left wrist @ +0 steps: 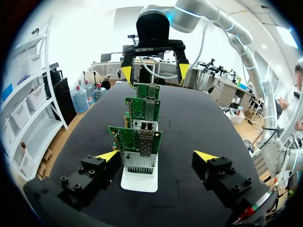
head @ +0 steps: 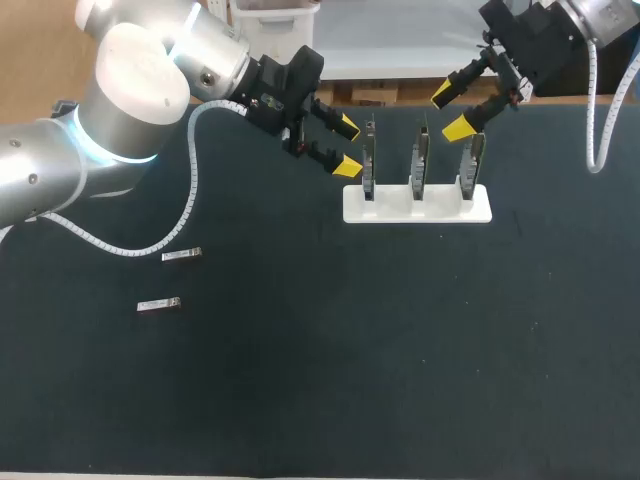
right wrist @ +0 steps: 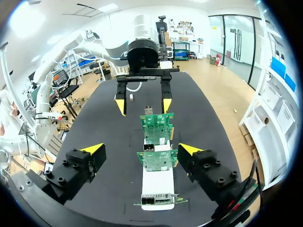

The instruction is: Pick up the optical module with the left hand, and insert it into the network port with the right hand.

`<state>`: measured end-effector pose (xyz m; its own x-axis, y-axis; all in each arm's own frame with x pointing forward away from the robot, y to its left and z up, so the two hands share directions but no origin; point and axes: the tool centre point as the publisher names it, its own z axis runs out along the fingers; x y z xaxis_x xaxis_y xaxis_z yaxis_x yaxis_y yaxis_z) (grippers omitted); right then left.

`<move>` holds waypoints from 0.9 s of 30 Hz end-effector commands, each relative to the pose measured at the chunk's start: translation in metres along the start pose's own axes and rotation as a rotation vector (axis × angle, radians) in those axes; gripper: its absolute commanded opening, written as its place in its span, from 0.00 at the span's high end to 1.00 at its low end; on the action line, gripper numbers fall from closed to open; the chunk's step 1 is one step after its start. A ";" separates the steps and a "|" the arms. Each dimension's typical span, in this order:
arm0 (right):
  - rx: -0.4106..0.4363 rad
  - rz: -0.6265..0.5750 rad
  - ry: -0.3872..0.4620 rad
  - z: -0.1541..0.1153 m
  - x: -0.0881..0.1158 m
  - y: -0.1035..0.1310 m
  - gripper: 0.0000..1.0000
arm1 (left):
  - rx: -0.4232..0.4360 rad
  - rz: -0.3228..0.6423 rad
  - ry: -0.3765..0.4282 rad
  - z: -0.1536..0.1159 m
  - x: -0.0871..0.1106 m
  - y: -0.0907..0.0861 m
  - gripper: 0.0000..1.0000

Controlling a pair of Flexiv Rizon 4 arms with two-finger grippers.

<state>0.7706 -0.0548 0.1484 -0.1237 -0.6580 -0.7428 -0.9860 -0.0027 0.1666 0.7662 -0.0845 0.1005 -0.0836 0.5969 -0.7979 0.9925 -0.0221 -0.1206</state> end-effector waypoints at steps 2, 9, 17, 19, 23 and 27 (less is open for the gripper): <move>0.006 -0.001 0.000 0.000 0.000 0.002 0.00 | -0.003 -0.003 -0.008 -0.001 0.000 -0.001 0.00; 0.006 -0.001 0.000 0.000 0.000 0.002 0.00 | -0.019 0.003 -0.006 -0.007 0.002 -0.005 0.00; 0.006 -0.001 0.000 0.000 0.000 0.002 0.00 | -0.036 0.023 0.062 -0.026 0.011 -0.017 0.00; 0.006 -0.001 0.000 0.000 0.000 0.002 0.00 | -0.050 0.027 0.095 -0.033 0.015 -0.022 0.00; 0.006 -0.001 0.000 0.000 0.000 0.002 0.00 | -0.093 0.027 0.154 -0.051 0.025 -0.031 0.00; 0.006 -0.001 0.000 0.000 0.000 0.002 0.00 | -0.112 0.020 0.216 -0.066 0.034 -0.040 0.00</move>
<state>0.7705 -0.0548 0.1484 -0.1236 -0.6581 -0.7427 -0.9861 -0.0027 0.1664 0.7486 -0.0212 0.1079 -0.0522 0.7416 -0.6688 0.9978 0.0113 -0.0653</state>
